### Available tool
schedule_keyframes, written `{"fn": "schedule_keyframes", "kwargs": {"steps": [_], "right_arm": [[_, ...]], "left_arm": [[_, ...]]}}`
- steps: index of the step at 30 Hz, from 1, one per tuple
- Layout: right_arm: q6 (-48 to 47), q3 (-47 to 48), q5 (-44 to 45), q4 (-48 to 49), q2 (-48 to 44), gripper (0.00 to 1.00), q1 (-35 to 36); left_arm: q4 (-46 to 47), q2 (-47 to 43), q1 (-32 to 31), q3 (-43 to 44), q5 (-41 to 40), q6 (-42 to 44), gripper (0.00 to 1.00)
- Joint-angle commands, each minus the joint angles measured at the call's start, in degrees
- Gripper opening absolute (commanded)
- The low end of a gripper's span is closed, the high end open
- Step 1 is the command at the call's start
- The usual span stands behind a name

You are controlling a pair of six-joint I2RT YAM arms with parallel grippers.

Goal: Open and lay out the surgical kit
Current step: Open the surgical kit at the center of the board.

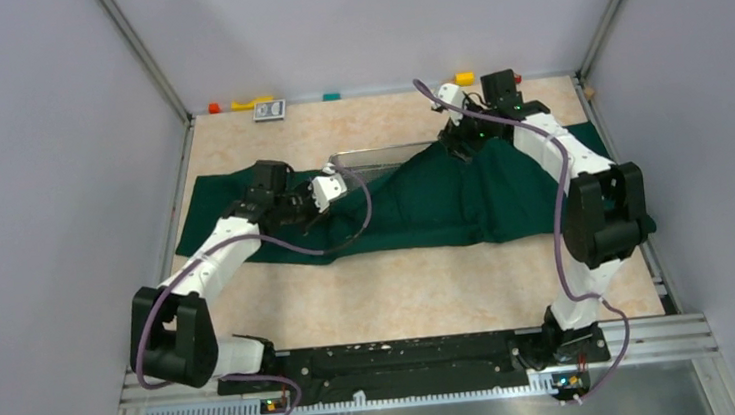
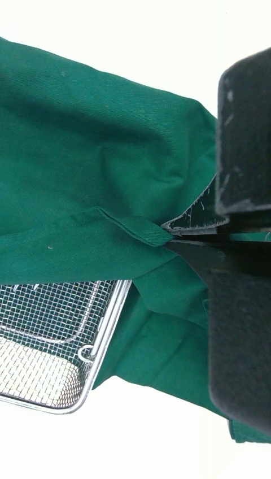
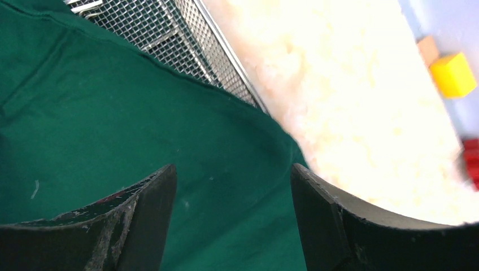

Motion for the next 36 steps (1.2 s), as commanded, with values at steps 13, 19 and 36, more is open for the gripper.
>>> {"fn": "schedule_keyframes", "kwargs": {"steps": [13,19,36], "right_arm": [[-23.7,13.4,2.1,-10.4,10.1,0.73,5.7],[-26.3,19.3,2.7,-13.9,14.7,0.73,6.4],[-31.1,23.1,5.7,-15.0,17.9,0.71,8.0]], "left_arm": [[2.6,-7.4,-3.3,-4.5,-7.2,-2.9,0.0],[2.1,-8.8,-4.0,-5.2,-8.4,-3.2,0.0],[1.5,-7.9,-5.4,-4.8,-10.6,-2.7,0.0]]}}
